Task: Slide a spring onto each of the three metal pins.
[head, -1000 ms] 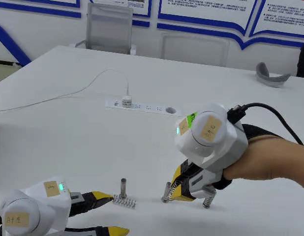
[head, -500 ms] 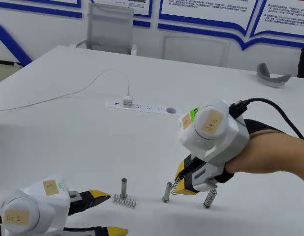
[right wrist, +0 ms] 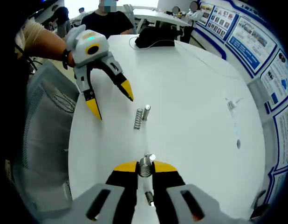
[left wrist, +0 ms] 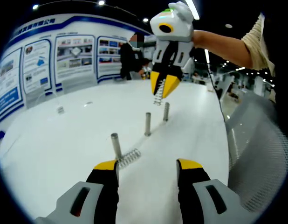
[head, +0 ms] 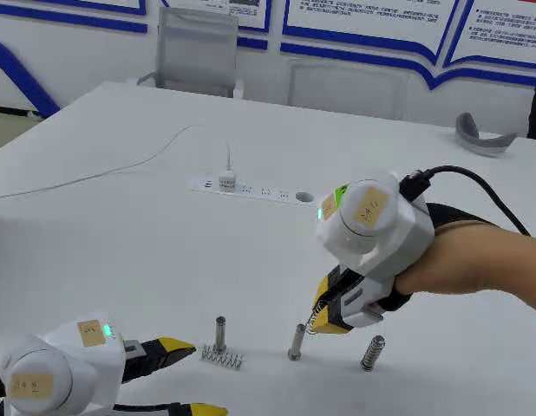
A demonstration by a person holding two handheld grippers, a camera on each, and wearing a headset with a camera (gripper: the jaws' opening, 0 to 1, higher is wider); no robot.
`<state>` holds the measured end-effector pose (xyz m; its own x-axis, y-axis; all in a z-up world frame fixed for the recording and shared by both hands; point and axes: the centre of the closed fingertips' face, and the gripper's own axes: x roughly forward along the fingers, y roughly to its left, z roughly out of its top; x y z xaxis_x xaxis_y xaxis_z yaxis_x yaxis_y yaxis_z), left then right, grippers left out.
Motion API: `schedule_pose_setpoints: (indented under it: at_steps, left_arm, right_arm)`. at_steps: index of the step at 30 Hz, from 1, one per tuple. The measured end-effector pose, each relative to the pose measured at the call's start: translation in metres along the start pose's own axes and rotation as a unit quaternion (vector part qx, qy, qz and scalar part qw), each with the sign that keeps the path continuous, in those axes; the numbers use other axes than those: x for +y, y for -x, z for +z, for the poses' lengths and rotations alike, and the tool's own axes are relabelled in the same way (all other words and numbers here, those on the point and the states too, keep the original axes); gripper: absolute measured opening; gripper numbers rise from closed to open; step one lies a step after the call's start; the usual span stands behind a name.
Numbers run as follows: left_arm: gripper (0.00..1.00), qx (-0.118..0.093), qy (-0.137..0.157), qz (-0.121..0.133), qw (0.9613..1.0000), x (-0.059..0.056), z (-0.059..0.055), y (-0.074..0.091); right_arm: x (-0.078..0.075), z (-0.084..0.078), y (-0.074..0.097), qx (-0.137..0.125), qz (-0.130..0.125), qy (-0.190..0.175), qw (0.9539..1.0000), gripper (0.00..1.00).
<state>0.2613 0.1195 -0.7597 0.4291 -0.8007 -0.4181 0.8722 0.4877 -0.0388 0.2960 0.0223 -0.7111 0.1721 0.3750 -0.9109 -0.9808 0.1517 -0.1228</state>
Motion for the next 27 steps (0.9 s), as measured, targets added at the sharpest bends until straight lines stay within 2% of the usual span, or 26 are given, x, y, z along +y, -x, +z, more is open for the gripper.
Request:
schedule_pose_setpoints:
  at_steps: [27]
  left_arm:
    - [0.5, 0.003, 0.005, 0.005, 1.0, 0.001, -0.003, 0.001]
  right_arm:
    - [-0.012, -0.003, -0.019, 0.011, 0.011, -0.013, 0.9998, 0.13]
